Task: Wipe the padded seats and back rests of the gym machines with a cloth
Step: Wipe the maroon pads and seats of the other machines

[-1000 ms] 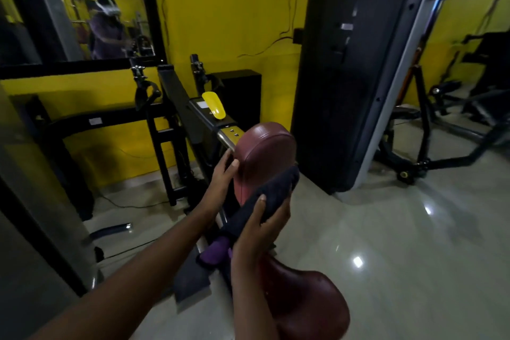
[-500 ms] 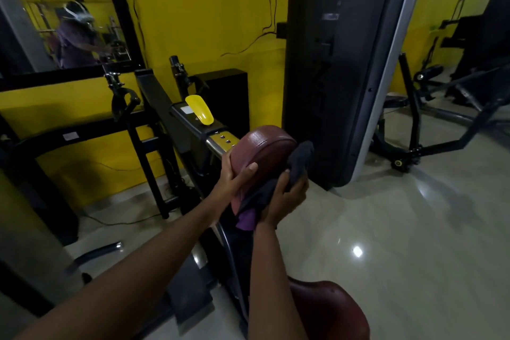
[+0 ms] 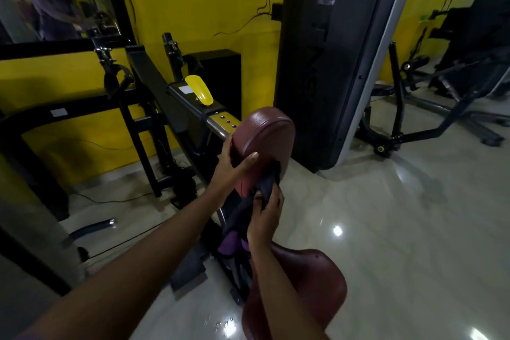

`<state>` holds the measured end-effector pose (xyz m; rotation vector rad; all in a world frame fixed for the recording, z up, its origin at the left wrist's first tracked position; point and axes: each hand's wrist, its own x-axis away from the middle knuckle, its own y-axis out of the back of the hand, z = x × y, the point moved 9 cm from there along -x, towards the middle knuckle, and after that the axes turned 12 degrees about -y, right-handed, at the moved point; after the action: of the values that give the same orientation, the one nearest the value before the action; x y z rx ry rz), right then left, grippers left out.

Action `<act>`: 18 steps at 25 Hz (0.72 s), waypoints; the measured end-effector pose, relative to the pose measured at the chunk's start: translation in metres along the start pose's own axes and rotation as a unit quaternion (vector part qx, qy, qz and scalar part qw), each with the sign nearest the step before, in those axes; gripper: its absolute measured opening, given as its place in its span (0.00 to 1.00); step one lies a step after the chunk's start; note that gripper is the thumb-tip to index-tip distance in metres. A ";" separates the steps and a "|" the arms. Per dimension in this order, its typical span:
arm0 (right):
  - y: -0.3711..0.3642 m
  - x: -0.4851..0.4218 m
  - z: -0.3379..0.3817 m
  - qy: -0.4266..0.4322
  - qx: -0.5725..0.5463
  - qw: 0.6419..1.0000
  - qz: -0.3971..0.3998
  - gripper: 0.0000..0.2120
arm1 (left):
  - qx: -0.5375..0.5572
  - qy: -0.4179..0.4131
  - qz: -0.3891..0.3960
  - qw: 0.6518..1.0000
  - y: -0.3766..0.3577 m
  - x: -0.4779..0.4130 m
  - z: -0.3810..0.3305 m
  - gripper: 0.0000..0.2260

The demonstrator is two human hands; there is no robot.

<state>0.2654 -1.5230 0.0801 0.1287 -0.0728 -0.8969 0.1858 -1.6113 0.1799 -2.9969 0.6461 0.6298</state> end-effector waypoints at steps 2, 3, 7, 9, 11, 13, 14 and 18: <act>0.010 0.013 0.010 0.039 0.035 0.999 0.012 0.29 | 0.026 0.007 -0.032 0.999 0.004 0.017 0.002 0.28; 0.014 0.015 0.012 0.053 0.056 0.997 0.020 0.31 | 0.039 0.013 -0.050 0.998 0.005 0.028 0.004 0.26; 0.032 0.021 0.010 0.094 0.108 0.986 0.085 0.32 | 0.041 0.077 -0.098 0.991 0.004 0.085 0.035 0.20; 0.038 0.021 0.000 0.105 0.121 0.979 0.130 0.31 | 0.028 0.128 -0.130 0.983 0.004 0.117 0.061 0.20; 0.045 0.021 -0.016 0.115 0.141 0.967 0.177 0.31 | 0.021 0.181 -0.174 0.968 0.002 0.150 0.085 0.19; 0.057 0.016 -0.040 0.109 0.166 0.955 0.219 0.30 | 0.004 0.232 -0.226 0.946 -0.005 0.184 0.104 0.19; 0.063 0.012 -0.054 0.109 0.180 0.947 0.242 0.28 | 0.002 0.256 -0.258 0.932 -0.013 0.203 0.112 0.19; 0.080 0.002 -0.101 0.099 0.217 0.929 0.283 0.27 | -0.005 0.330 -0.333 0.883 -0.050 0.273 0.139 0.18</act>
<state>0.3404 -1.4674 -0.0088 0.5821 -0.1118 -0.2732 0.3802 -1.6596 -0.0569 -3.0831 -0.4261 -0.4366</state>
